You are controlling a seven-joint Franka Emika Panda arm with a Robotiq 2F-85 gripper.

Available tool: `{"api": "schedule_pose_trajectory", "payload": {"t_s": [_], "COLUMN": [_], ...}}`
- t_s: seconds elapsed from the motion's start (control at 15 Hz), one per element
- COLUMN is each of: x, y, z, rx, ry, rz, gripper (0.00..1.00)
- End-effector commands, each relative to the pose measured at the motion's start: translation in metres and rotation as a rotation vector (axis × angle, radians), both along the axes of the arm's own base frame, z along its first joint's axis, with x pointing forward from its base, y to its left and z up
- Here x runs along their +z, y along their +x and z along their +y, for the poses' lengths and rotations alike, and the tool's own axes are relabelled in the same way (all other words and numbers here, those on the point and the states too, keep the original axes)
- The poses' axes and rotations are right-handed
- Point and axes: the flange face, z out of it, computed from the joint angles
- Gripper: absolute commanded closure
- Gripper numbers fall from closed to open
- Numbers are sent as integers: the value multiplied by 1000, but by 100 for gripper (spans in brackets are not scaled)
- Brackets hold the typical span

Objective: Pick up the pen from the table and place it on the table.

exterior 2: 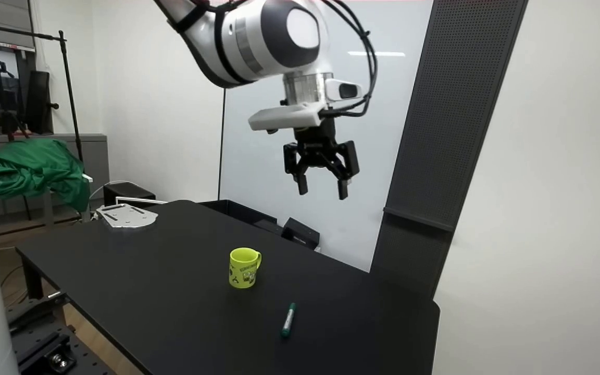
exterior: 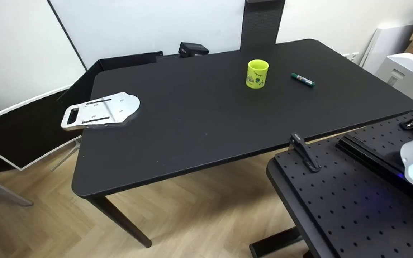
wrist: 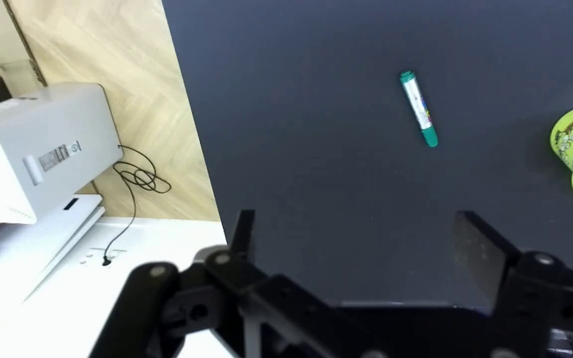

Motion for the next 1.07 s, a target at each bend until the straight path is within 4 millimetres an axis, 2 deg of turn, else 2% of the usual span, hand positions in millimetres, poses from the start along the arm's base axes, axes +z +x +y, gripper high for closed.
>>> {"api": "schedule_pose_trajectory", "payload": {"t_s": [0.0,0.2,0.53,0.8,1.0], "x": [-10,-19,-27,-29,-29], "y": [6,8,17,30,42], "z": [-48,-71,-86,-85,-71], "rx": [110,196,301,342,355], "ry": [60,122,191,188,183], "rz": [-29,-28,-17,1,11], "gripper": [0,0,0,0,0]}}
